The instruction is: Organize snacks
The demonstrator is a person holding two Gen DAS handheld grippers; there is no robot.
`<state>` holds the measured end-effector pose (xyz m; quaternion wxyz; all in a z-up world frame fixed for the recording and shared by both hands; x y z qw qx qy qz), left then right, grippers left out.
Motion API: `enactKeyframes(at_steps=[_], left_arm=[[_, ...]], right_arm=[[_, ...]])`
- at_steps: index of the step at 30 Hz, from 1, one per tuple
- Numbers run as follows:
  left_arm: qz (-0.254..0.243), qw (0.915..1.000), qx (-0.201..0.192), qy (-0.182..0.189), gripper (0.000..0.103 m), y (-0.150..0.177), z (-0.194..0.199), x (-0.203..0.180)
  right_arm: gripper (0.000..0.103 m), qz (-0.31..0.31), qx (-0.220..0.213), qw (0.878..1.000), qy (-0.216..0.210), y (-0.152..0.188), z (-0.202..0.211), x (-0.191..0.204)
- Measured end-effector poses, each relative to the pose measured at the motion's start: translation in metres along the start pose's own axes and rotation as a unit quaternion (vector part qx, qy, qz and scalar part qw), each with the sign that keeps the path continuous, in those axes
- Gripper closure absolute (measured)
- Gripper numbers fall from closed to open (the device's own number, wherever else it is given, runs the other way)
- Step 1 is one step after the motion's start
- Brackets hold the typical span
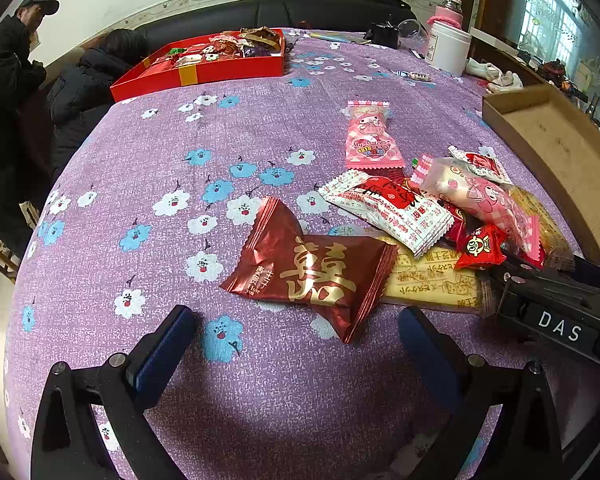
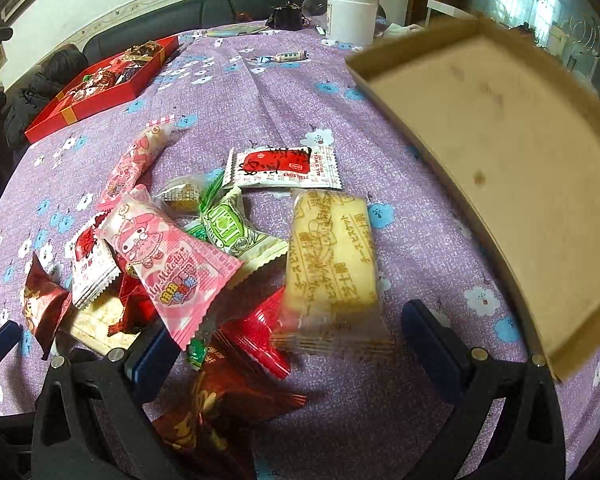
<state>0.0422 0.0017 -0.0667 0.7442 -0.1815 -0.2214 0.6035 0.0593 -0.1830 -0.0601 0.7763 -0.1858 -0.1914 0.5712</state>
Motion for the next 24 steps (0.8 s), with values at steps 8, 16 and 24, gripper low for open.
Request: enactKeyframes(at_steps=[8, 16, 24], left_arm=[[0.000, 1.0000, 0.000, 0.001, 0.000, 0.0025, 0.0023, 0.0029], [0.001, 1.0000, 0.000, 0.001, 0.000, 0.0024, 0.0022, 0.0029], [0.001, 1.0000, 0.000, 0.001, 0.000, 0.0021, 0.0019, 0.0028]], right_arm=[[0.000, 0.000, 0.000, 1.000, 0.000, -0.0003, 0.0006, 0.0005], [0.000, 0.000, 0.000, 1.000, 0.000, -0.0001, 0.0001, 0.0008], [0.000, -0.001, 0.000, 1.000, 0.001, 0.0003, -0.0004, 0.0007]])
Point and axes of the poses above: each gripper's, at about its wrist camera, not at the fingertips, and z roughly against the way its jaws point, x to its left, y to its underside, the point moved 8 cm from there along -z, roughly the way its jaws point, and after that the axes turned 11 degrees about -z, right-handed, at the moved point
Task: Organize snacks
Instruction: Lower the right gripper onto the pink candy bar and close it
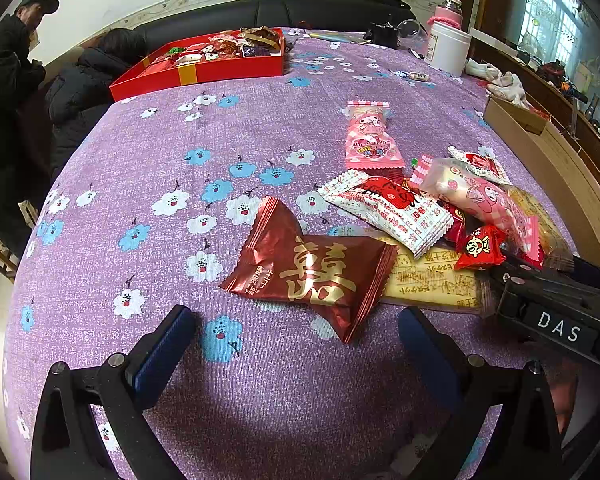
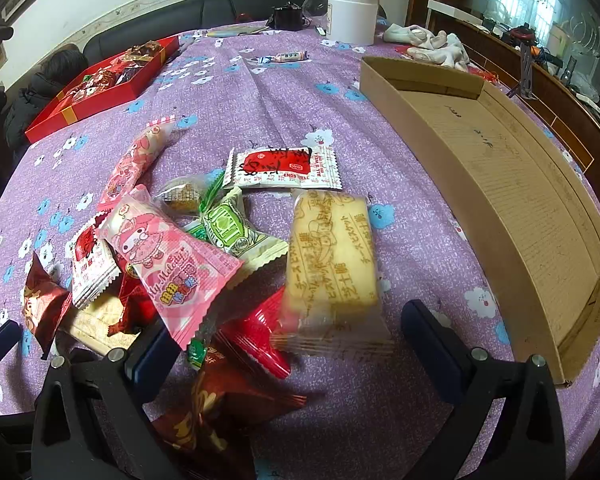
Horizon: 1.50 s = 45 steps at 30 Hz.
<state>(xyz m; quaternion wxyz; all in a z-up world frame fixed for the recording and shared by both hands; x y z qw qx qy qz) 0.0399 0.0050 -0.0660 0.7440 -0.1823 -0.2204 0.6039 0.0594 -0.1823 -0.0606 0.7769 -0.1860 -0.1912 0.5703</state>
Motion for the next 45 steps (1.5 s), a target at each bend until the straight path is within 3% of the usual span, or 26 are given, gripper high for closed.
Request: enactKeyframes(at_steps=[3, 7, 14, 19, 25, 29, 32, 34, 35, 37, 43, 45], left_arm=[[0.000, 1.0000, 0.000, 0.000, 0.000, 0.000, 0.000, 0.000], [-0.002, 1.0000, 0.000, 0.002, 0.000, 0.000, -0.002, -0.001], [0.008, 0.9998, 0.014, 0.011, 0.000, 0.007, 0.004, 0.001], [0.021, 0.9994, 0.012, 0.024, 0.003, 0.014, 0.019, 0.007], [0.041, 0.9985, 0.016, 0.033, 0.013, 0.015, 0.029, 0.016], [0.050, 0.9983, 0.009, 0.028, 0.013, 0.015, 0.037, 0.021], [0.054, 0.9981, 0.008, 0.028, 0.013, 0.017, 0.041, 0.023], [0.054, 0.9982, 0.008, 0.025, 0.013, 0.019, 0.043, 0.025], [0.055, 0.9982, 0.007, 0.025, 0.013, 0.019, 0.044, 0.025], [0.058, 0.9980, 0.004, 0.024, 0.013, 0.021, 0.047, 0.027], [0.069, 0.9973, 0.003, 0.027, 0.013, 0.027, 0.050, 0.033], [0.070, 0.9971, 0.003, 0.029, 0.020, 0.027, 0.051, 0.034]], right_arm=[[0.000, 0.012, 0.005, 1.000, -0.007, 0.002, -0.001, 0.004], [0.000, 0.060, 0.049, 0.997, -0.030, 0.003, -0.003, 0.002], [0.000, 0.112, 0.114, 0.981, -0.107, 0.005, 0.012, -0.012], [0.000, 0.152, 0.083, 0.974, -0.148, 0.001, 0.055, -0.017], [0.000, 0.164, 0.067, 0.965, -0.194, -0.022, 0.084, -0.010], [0.012, 0.189, 0.058, 0.956, -0.215, -0.034, 0.090, 0.011], [0.012, 0.206, 0.051, 0.952, -0.222, -0.040, 0.086, 0.029], [0.015, 0.215, 0.063, 0.951, -0.214, -0.040, 0.074, 0.038], [0.024, 0.216, 0.076, 0.948, -0.220, -0.040, 0.069, 0.043], [0.029, 0.215, 0.091, 0.948, -0.217, -0.040, 0.059, 0.048], [0.037, 0.224, 0.121, 0.941, -0.223, -0.040, 0.036, 0.069], [0.042, 0.231, 0.127, 0.940, -0.217, -0.039, 0.029, 0.075]])
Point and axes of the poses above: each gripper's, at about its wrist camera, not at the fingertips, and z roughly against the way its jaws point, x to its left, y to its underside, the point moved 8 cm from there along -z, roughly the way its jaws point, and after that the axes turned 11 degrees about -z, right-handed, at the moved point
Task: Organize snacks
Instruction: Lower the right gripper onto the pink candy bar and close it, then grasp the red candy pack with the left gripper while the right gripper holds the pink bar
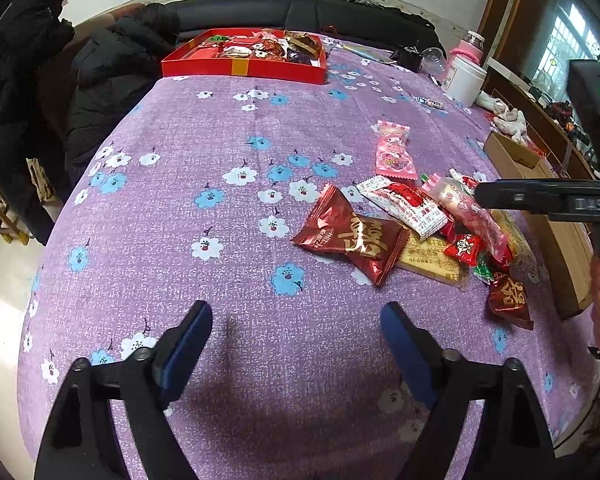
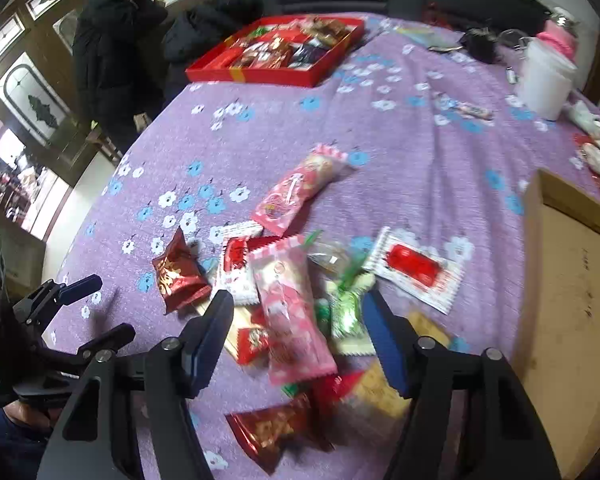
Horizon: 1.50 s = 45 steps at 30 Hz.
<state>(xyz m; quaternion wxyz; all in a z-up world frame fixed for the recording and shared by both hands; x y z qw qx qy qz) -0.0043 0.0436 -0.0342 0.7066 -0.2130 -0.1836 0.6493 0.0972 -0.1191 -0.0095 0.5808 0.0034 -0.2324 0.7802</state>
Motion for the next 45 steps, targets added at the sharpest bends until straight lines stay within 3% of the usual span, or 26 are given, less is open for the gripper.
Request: enactKeyframes(at_steps=[3, 6, 7, 10, 19, 26, 27, 30, 38, 45], left_arm=[[0.004, 0.9999, 0.000, 0.009, 0.022, -0.003, 0.000, 0.001], [0.016, 0.9997, 0.001, 0.019, 0.022, -0.006, 0.001, 0.003], [0.022, 0.9995, 0.001, 0.024, 0.022, -0.009, 0.001, 0.004], [0.034, 0.9987, 0.004, 0.036, 0.022, -0.016, 0.000, 0.005], [0.087, 0.9921, 0.041, 0.081, 0.021, -0.042, -0.027, -0.008], [0.095, 0.9918, 0.072, 0.046, 0.023, -0.056, -0.063, -0.012], [0.084, 0.9940, 0.062, 0.034, 0.034, -0.059, -0.063, -0.012], [0.047, 0.9972, 0.055, 0.016, 0.053, -0.060, -0.063, -0.017], [0.010, 0.9994, 0.024, 0.022, 0.064, -0.045, -0.042, -0.028], [-0.023, 0.9994, 0.013, 0.021, 0.064, -0.041, -0.032, -0.037]], right_arm=[[0.043, 0.007, 0.014, 1.000, 0.011, 0.001, -0.015, 0.002], [0.063, 0.005, 0.029, 1.000, 0.012, 0.010, -0.025, 0.003], [0.074, 0.005, 0.030, 0.999, 0.017, 0.012, -0.025, 0.003], [0.079, -0.004, 0.018, 1.000, 0.019, 0.020, -0.016, 0.004], [0.080, -0.060, -0.037, 0.997, -0.012, 0.037, 0.042, 0.000], [0.080, -0.052, -0.067, 0.996, -0.010, 0.050, 0.074, 0.004], [0.080, -0.052, -0.069, 0.996, -0.008, 0.052, 0.077, 0.003], [0.080, -0.059, -0.073, 0.996, -0.008, 0.057, 0.084, -0.001], [0.080, -0.075, -0.078, 0.994, -0.010, 0.064, 0.088, -0.005], [0.080, -0.062, -0.071, 0.996, -0.010, 0.062, 0.080, 0.010]])
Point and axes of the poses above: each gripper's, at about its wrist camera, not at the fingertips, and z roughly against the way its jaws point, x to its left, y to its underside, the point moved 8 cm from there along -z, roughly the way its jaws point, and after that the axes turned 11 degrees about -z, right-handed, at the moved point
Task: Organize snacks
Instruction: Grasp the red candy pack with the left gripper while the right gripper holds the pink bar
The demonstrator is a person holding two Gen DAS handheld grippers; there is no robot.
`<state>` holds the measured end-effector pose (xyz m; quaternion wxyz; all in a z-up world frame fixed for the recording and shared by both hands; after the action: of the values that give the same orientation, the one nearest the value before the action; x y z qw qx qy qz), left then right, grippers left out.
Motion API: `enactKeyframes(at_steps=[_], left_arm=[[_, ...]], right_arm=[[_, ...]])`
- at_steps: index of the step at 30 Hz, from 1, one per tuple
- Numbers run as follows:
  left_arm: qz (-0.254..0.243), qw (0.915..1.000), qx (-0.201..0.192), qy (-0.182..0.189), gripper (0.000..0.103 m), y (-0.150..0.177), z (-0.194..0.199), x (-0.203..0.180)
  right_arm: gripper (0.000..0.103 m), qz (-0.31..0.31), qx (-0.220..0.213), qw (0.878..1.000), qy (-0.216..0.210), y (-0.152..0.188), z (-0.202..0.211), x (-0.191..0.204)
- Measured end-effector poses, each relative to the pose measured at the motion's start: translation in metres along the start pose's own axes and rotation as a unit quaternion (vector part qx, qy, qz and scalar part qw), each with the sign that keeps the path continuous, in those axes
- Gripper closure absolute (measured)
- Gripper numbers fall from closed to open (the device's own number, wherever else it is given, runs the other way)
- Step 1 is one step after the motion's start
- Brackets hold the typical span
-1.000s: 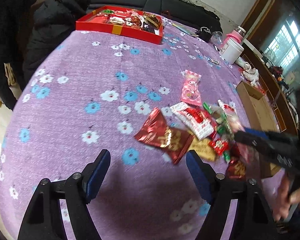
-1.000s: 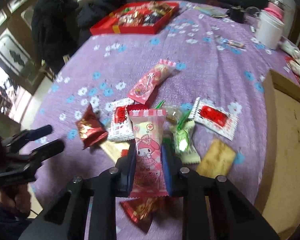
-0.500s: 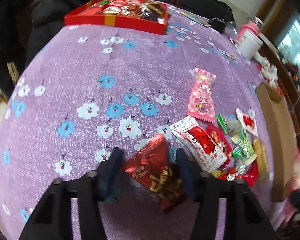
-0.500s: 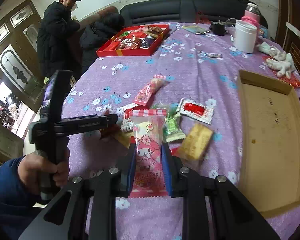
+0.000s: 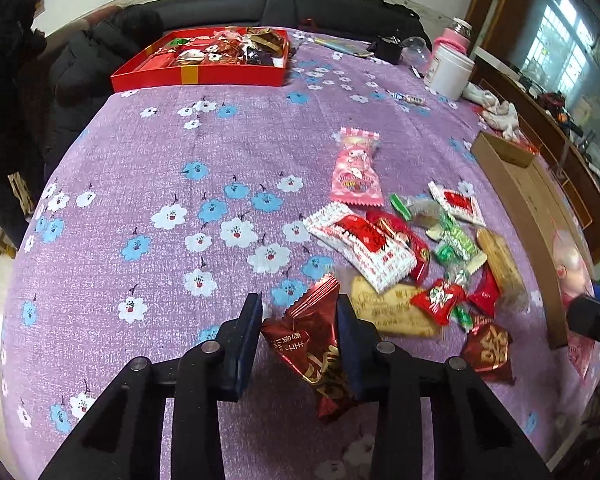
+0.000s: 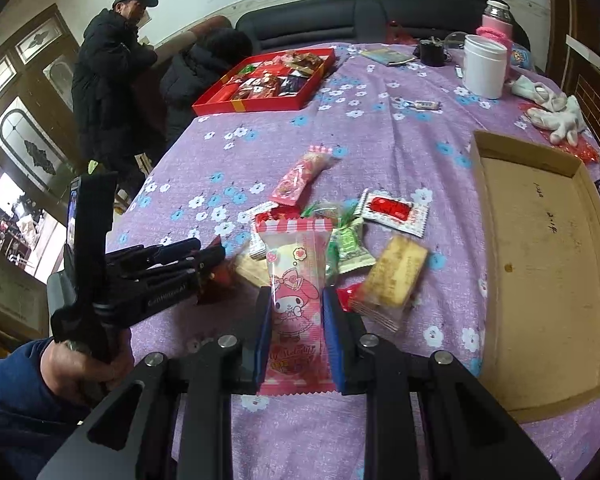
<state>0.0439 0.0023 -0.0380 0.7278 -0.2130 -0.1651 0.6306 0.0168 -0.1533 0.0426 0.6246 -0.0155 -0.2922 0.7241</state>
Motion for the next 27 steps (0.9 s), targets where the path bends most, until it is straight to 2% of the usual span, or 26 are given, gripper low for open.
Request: enactKeyframes(at_steps=[4, 6, 10, 13, 15, 21, 27], left_arm=[[0.000, 1.0000, 0.004, 0.007, 0.064, 0.003, -0.003, 0.001], [-0.003, 0.9999, 0.002, 0.009, 0.059, 0.002, -0.004, 0.001], [-0.001, 0.9999, -0.009, 0.013, 0.055, 0.001, -0.004, 0.003], [0.002, 0.9998, -0.009, 0.020, 0.047, 0.001, -0.006, 0.005], [0.006, 0.9996, -0.012, 0.025, 0.036, 0.000, -0.006, 0.006], [0.018, 0.9983, -0.019, 0.052, 0.035, -0.001, -0.002, 0.009], [0.008, 0.9984, -0.017, 0.053, 0.030, -0.001, -0.001, 0.006]], right_arm=[[0.080, 0.009, 0.005, 1.000, 0.001, 0.001, -0.004, 0.009], [0.080, 0.010, 0.007, 1.000, 0.004, 0.001, -0.005, 0.011], [0.080, 0.009, 0.010, 1.000, 0.012, 0.001, -0.007, 0.011], [0.080, 0.008, 0.011, 1.000, 0.017, 0.002, -0.008, 0.011], [0.080, 0.005, 0.011, 1.000, 0.018, 0.002, -0.009, 0.011], [0.080, -0.003, 0.005, 1.000, 0.020, 0.001, -0.009, 0.009], [0.080, -0.009, 0.002, 1.000, 0.019, 0.000, -0.009, 0.008]])
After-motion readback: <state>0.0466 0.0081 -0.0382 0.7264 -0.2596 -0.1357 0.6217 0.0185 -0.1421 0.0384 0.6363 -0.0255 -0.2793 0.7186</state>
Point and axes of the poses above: each gripper's, at about its wrist camera, not at the fingertips, and z roughly against the way its jaws point, x to its left, y to its underside, the point moved 8 cm from there along -z, roughly the way its jaws point, and after that the axes turned 11 degrees about -z, right-handed, at the moved point
